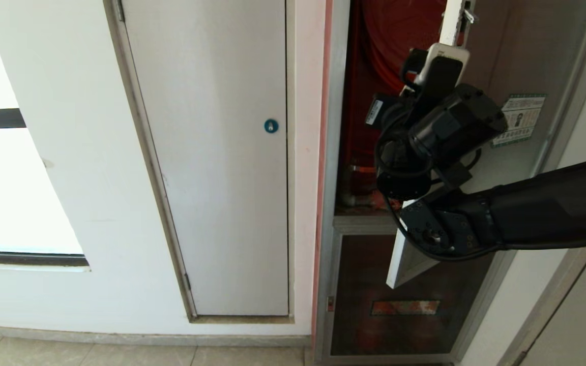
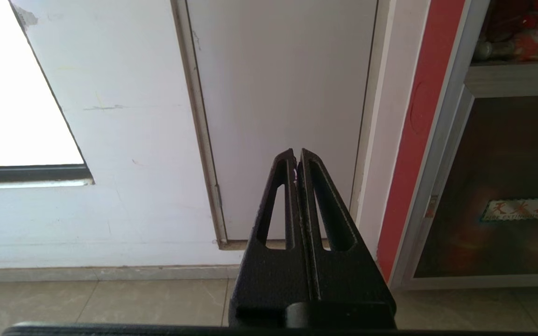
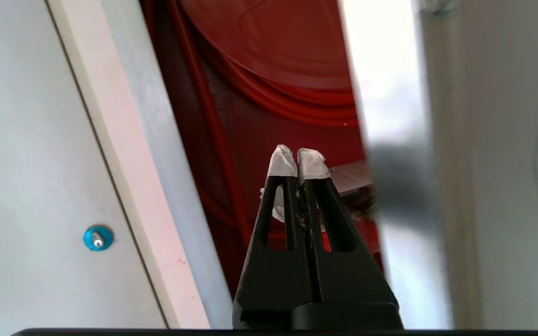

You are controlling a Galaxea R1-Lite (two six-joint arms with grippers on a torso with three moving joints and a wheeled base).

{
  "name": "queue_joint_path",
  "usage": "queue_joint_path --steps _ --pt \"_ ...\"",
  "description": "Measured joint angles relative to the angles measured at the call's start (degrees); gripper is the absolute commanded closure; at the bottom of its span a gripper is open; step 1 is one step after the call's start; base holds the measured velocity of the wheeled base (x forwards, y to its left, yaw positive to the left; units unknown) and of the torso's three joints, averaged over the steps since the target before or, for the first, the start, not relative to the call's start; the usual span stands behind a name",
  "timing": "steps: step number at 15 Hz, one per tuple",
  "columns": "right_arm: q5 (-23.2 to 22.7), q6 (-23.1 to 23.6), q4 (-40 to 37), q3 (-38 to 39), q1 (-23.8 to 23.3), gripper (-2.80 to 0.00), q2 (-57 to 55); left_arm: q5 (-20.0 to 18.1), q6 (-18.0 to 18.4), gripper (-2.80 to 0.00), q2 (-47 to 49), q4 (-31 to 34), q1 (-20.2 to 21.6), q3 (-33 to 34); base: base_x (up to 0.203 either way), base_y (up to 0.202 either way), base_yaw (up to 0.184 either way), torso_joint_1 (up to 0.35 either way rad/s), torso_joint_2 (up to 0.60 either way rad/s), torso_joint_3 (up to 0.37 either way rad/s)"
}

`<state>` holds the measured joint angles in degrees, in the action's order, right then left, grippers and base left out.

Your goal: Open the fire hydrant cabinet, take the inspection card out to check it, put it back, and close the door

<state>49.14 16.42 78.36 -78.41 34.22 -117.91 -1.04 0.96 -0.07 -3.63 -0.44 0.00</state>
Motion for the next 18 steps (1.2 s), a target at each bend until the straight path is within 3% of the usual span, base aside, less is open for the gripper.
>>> queue_joint_path --steps 10,18 --pt "0.01 0.04 -0.06 8.61 -1.72 0.00 8.27 -0.01 0.00 0.00 0.00 -0.02 0.00 0.00 0.000 0.000 0.000 0.000 0.00 0.000" --pt "1.29 -0.02 0.72 24.75 -1.72 0.00 21.82 -0.01 0.00 0.00 0.00 -0.02 0.00 0.00 0.000 0.000 0.000 0.000 0.00 0.000"
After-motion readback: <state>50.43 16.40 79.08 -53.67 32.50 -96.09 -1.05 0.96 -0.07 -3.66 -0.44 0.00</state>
